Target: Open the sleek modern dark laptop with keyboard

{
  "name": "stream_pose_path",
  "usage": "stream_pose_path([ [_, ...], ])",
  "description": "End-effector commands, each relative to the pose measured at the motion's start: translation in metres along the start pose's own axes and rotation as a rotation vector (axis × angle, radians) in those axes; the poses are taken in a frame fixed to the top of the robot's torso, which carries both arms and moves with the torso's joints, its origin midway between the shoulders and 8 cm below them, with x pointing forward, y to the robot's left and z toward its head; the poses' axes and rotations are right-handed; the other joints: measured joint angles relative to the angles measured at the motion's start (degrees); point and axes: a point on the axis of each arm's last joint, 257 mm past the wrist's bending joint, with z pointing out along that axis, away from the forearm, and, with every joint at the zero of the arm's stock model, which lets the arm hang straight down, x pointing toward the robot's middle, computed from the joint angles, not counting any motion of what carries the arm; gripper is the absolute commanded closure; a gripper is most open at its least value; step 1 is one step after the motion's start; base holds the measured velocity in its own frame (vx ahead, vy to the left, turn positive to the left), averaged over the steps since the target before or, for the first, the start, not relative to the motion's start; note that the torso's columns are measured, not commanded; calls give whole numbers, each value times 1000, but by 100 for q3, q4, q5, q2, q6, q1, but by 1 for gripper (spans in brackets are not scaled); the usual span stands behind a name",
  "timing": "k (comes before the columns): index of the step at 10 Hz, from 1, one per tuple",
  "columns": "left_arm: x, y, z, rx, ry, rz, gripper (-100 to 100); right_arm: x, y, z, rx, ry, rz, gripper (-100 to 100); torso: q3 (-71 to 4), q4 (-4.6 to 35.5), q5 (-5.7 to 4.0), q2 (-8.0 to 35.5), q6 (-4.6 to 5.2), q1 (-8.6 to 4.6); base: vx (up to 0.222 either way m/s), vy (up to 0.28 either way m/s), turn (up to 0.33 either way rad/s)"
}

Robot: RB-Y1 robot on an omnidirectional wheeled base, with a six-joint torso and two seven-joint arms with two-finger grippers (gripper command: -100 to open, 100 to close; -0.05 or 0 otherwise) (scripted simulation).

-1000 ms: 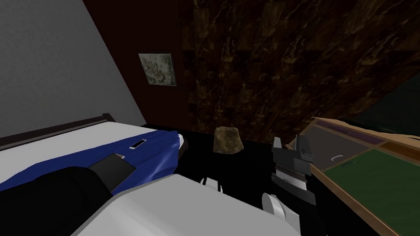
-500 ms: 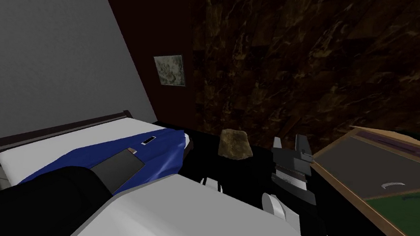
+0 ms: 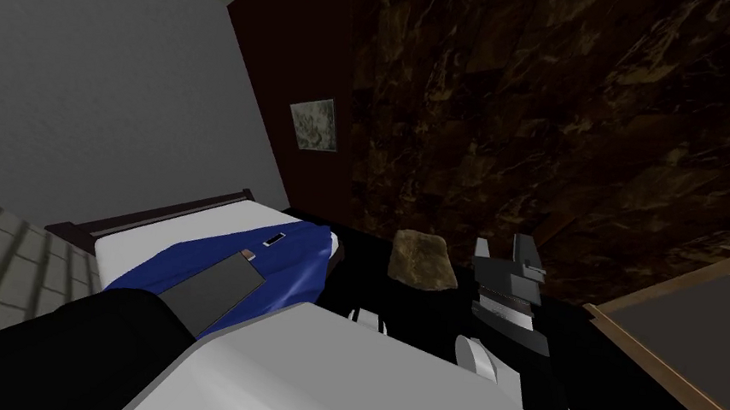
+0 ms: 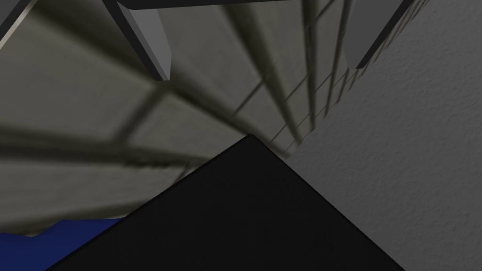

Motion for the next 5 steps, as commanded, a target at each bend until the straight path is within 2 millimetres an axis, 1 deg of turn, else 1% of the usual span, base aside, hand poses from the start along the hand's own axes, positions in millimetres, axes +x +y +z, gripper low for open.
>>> stream_pose_path([
  [1, 22, -18, 5, 39, 42, 20, -100, 0, 0, 0, 0, 0, 0, 0, -3, -2, 1, -8, -14, 5, 81, 20, 238],
  [2, 23, -18, 5, 40, 45, 32, -100, 0, 0, 0, 0, 0, 0, 0, -5, -3, -1, -9, -7, 1, 39, 11, 18],
  [3, 41, -37, 9, 73, 77, 16, -100, 0, 0, 0, 0, 0, 0, 0, 0, 0, -1, 0, -1, -1, 80, 20, 351],
  [4, 42, -34, 8, 68, 81, 46, -100, 0, 0, 0, 0, 0, 0, 0, -7, -3, 0, -14, -14, 5, 76, 14, 236],
  [5, 40, -27, 8, 54, 79, 55, -100, 0, 0, 0, 0, 0, 0, 0, -7, -4, 1, -12, -3, 4, 37, 10, -21],
])
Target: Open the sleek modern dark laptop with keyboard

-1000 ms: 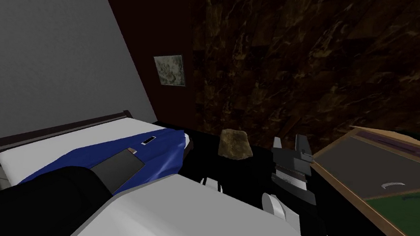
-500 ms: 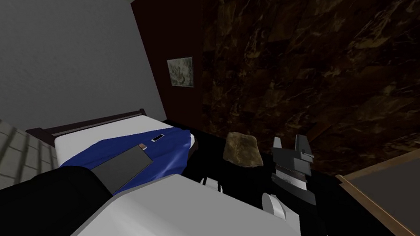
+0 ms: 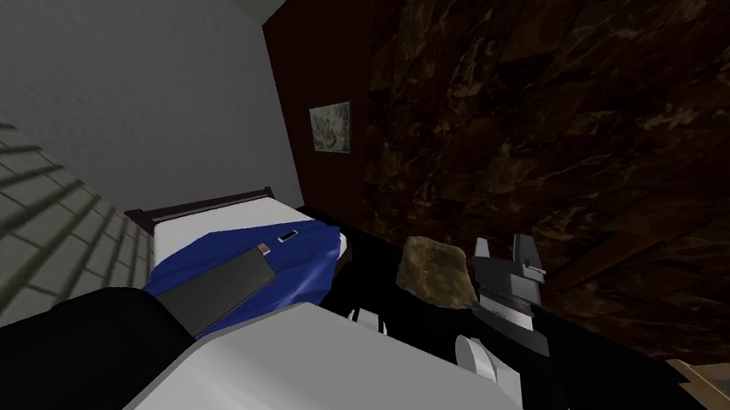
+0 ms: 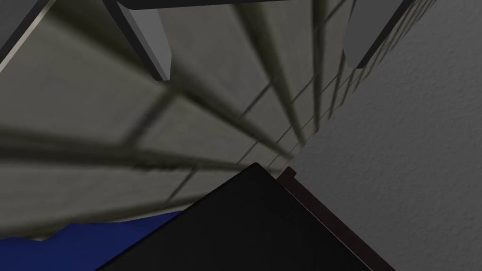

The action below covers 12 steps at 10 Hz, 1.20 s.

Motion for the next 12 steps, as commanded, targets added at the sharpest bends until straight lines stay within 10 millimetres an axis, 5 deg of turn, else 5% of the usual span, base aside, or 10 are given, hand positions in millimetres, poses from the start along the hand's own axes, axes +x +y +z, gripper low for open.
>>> stream_pose_path([
  [1, 4, -5, -1, 4, 7, 18, -100, 0, 0, 0, 0, 0, 0, 0, 7, 3, -1, 11, 3, -2, 14, 9, -44],
  [4, 41, -47, 9, 78, 77, 37, -100, 0, 0, 0, 0, 0, 0, 0, -5, -3, 1, -8, -2, 0, 88, 22, 326],
  [6, 40, -32, 8, 51, 81, 61, -100, 0, 0, 0, 0, 0, 0, 0, 0, 0, -2, 1, 2, -5, 66, 3, 92],
  [10, 78, -85, 15, 145, 154, 73, -100, 0, 0, 0, 0, 0, 0, 0, -3, -2, 0, -5, -4, -1, 71, 5, 234],
  [12, 81, -84, 15, 146, 164, 101, -100, 0, 0, 0, 0, 0, 0, 0, -7, -3, -1, -10, 4, -2, 86, -2, 95],
])
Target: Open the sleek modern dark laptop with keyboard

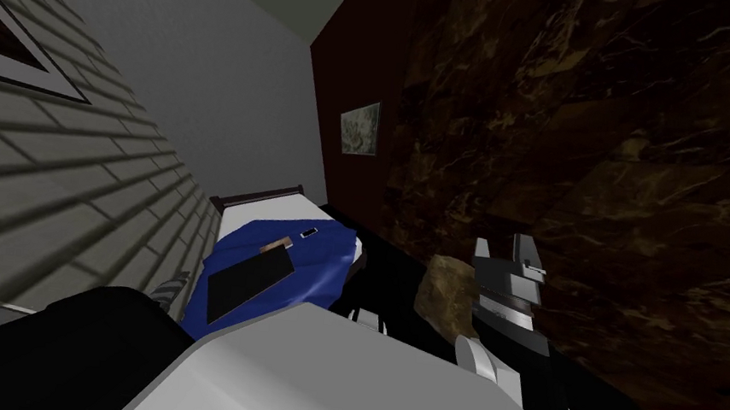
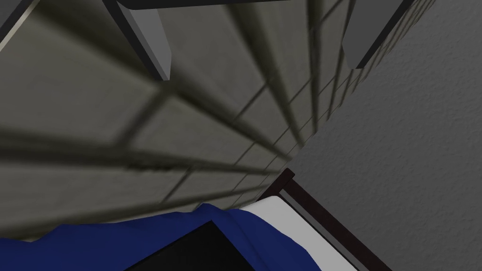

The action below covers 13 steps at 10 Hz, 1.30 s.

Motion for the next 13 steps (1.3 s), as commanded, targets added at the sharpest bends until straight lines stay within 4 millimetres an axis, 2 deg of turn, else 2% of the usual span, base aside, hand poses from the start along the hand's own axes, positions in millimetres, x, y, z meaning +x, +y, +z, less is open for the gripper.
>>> stream_pose_path([
  [1, 3, -2, 2, 4, 8, 9, -100, 0, 0, 0, 0, 0, 0, 0, 16, 7, 1, 25, -2, 2, 17, 1, -12],
  [2, -11, -7, 4, -4, 0, 4, -100, 0, 0, 0, 0, 0, 0, 0, 25, 11, 1, 38, -8, 2, -27, -31, -106],
  [9, -60, -22, 10, -35, -36, -14, -100, 0, 0, 0, 0, 0, 0, 0, 7, 3, 2, 9, -7, 3, -51, -42, -78],
  [10, -66, -25, 11, -40, -41, -17, -100, 0, 0, 0, 0, 0, 0, 0, 8, 4, 0, 11, -8, 1, -41, -42, -67],
  [11, -63, -25, 11, -35, -38, -12, -100, 0, 0, 0, 0, 0, 0, 0, 9, 4, 0, 13, -8, 0, -19, -18, -12],
  [12, -64, -25, 11, -37, -39, -15, 0, 0, 0, 0, 0, 0, 0, 0, 7, 3, 3, 8, -9, 8, 0, 0, 0],
  [13, -64, -25, 11, -37, -39, -15, 0, 0, 0, 0, 0, 0, 0, 0, 5, 2, 4, 5, -8, 11, 0, 0, 0],
])
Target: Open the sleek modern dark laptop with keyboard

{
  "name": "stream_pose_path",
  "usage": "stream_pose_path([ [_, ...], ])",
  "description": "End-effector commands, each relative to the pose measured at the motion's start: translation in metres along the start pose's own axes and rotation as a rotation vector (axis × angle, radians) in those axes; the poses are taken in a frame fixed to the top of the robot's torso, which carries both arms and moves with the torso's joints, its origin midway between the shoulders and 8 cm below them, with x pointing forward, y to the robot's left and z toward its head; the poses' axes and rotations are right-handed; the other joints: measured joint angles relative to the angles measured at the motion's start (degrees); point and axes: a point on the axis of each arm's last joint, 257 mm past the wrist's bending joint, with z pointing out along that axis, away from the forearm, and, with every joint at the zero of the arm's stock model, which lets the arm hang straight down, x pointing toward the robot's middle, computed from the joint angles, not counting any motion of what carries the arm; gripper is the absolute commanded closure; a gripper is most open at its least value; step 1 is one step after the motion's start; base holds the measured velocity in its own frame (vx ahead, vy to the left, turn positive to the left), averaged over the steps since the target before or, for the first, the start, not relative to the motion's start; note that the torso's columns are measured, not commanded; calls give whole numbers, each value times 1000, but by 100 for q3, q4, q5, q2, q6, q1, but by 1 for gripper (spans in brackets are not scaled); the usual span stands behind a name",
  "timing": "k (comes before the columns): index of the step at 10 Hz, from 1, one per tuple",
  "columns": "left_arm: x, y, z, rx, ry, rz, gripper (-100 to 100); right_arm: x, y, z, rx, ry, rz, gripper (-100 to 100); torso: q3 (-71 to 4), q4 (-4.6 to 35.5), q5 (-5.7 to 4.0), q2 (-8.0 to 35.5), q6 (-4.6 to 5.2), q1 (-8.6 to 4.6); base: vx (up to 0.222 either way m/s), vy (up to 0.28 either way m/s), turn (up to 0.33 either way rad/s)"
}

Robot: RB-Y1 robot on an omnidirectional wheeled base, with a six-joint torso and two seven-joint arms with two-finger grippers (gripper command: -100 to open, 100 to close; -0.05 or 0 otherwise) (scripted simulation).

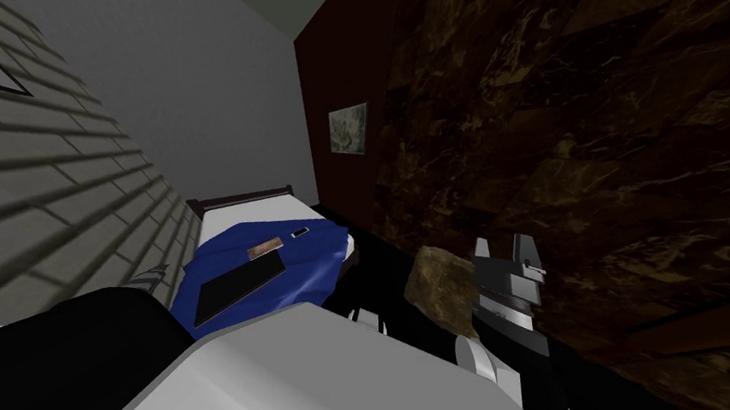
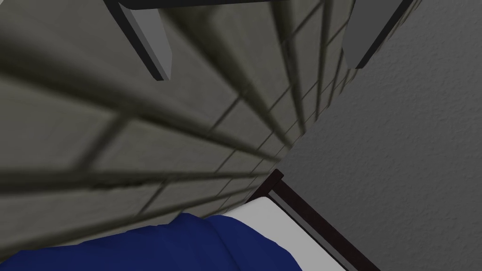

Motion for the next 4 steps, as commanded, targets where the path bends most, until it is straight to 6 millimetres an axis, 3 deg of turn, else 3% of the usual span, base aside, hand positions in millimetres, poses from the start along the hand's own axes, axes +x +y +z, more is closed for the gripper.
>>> stream_pose_path([
  [1, 0, 0, 0, 0, 0, 0, 0, 0, 0, 0, 0, 0, 0, 0, 1, 0, -1, 2, 0, -4, 0, 0, 0],
  [4, 0, 0, 0, 0, 0, 0, 0, 0, 0, 0, 0, 0, 0, 0, 5, 2, -4, 8, 0, -11, 0, 0, 0],
])
